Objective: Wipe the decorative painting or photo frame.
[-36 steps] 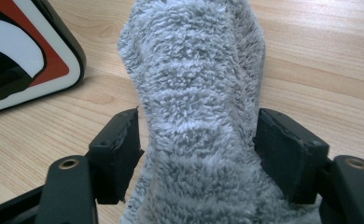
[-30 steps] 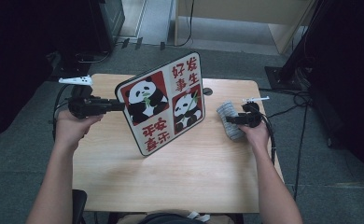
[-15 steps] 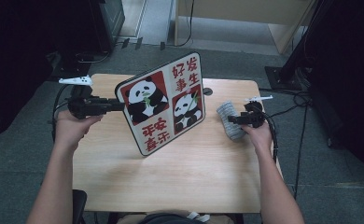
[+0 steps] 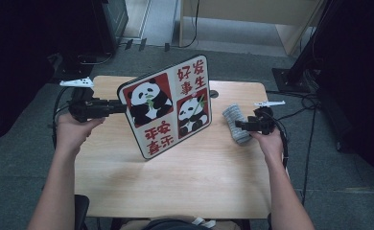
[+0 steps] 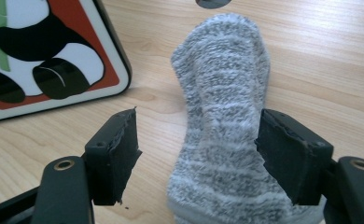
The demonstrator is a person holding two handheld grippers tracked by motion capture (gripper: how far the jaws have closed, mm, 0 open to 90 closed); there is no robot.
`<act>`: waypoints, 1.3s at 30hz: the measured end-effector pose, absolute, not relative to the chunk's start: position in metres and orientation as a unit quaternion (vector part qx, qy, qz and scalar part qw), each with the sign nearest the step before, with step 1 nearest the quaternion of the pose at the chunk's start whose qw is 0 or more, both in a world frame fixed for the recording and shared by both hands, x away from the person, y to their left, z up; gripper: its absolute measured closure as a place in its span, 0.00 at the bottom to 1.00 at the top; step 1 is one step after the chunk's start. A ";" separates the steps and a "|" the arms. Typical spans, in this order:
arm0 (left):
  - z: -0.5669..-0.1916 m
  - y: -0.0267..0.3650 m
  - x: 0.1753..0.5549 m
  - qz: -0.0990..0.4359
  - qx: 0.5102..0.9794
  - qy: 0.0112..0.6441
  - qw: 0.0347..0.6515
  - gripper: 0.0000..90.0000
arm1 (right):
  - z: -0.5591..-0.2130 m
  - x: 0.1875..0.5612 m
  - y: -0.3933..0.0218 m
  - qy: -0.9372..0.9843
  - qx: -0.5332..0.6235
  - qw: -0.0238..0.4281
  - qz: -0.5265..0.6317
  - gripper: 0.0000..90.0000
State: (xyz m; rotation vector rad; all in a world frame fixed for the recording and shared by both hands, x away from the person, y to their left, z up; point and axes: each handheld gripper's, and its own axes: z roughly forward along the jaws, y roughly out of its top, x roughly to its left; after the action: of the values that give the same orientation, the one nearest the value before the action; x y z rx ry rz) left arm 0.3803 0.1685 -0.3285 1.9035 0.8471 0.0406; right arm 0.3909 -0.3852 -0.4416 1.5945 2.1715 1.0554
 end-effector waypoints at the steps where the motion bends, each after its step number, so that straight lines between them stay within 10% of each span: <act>1: -0.329 0.169 0.380 0.016 0.789 0.351 0.505 0.69 | -0.442 0.390 -0.384 0.746 0.544 0.124 0.362 0.33; 39: -0.350 0.171 0.392 0.028 0.787 0.382 0.484 0.61 | -0.446 0.378 -0.353 0.783 0.500 0.110 0.353 0.34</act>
State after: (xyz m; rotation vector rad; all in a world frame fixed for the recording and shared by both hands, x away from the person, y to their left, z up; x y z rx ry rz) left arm 0.3920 0.1708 -0.3503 1.9167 0.9304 0.0674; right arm 0.3784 -0.3534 -0.4462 1.4703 2.3017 1.0383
